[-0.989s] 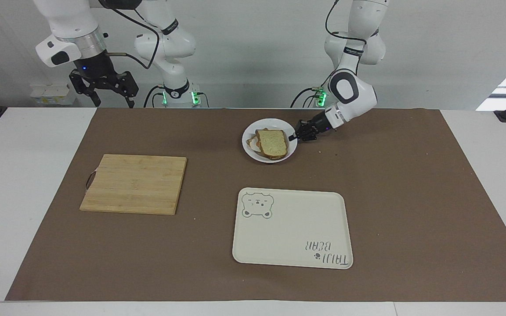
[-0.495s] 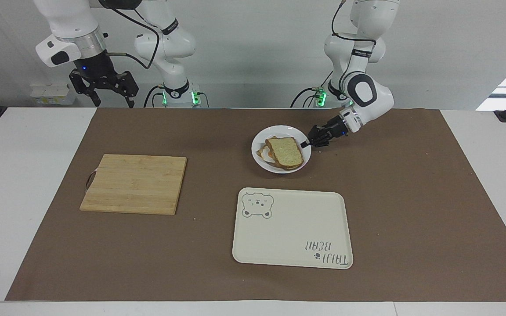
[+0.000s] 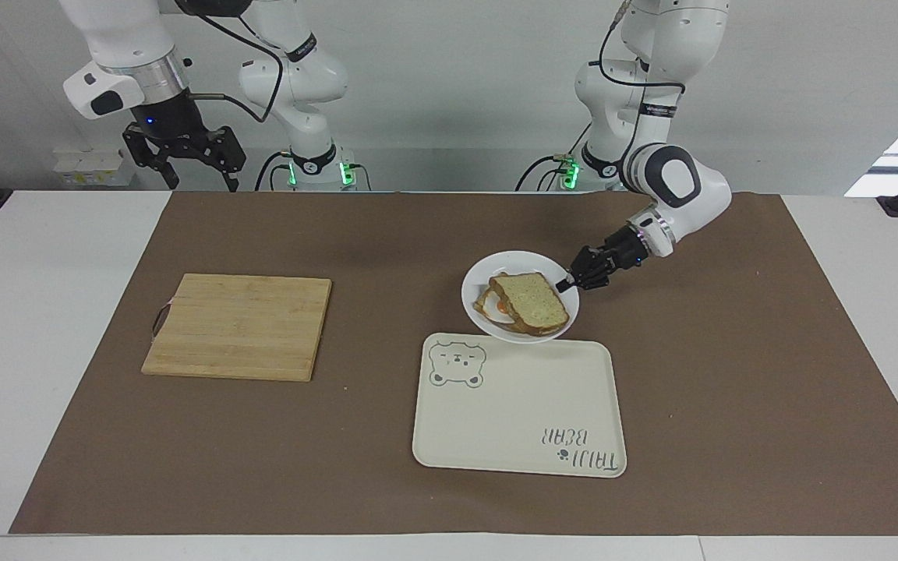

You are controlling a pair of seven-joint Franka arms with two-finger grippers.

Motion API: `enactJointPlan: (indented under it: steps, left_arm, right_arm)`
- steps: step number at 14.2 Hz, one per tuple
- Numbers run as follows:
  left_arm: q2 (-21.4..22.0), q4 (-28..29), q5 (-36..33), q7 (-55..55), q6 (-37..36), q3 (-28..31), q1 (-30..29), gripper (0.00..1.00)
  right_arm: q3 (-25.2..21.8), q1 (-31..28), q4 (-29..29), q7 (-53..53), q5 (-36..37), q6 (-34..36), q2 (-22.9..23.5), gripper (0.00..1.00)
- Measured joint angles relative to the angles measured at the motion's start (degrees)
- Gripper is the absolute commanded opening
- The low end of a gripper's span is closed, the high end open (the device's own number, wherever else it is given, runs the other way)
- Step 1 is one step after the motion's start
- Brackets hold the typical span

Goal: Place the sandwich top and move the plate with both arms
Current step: 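Slide the plate with the left gripper onto the bear tray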

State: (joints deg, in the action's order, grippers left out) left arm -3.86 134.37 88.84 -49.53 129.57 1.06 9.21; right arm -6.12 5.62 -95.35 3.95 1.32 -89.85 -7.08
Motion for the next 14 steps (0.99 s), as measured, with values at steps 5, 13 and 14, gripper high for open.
enactJointPlan:
  steps: [5, 13, 14]
  left_arm:
    - [-11.3, -14.0, -8.7, 5.2, -0.1, 0.0, -4.2, 0.0]
    - [-19.8, -24.0, -10.5, 11.8, 7.3, -6.4, -3.8, 0.0]
    - [-20.0, -24.2, -11.5, 12.7, 7.5, -6.4, -3.4, 0.0]
  right_arm:
    - [0.0, 0.0, 0.0, 0.0, 0.0, 0.0, 0.0, 1.0]
    - [0.0, 0.0, 0.0, 0.0, 0.0, 0.0, 0.0, 1.0]
    - [0.0, 0.0, 0.0, 0.0, 0.0, 0.0, 0.0, 1.0]
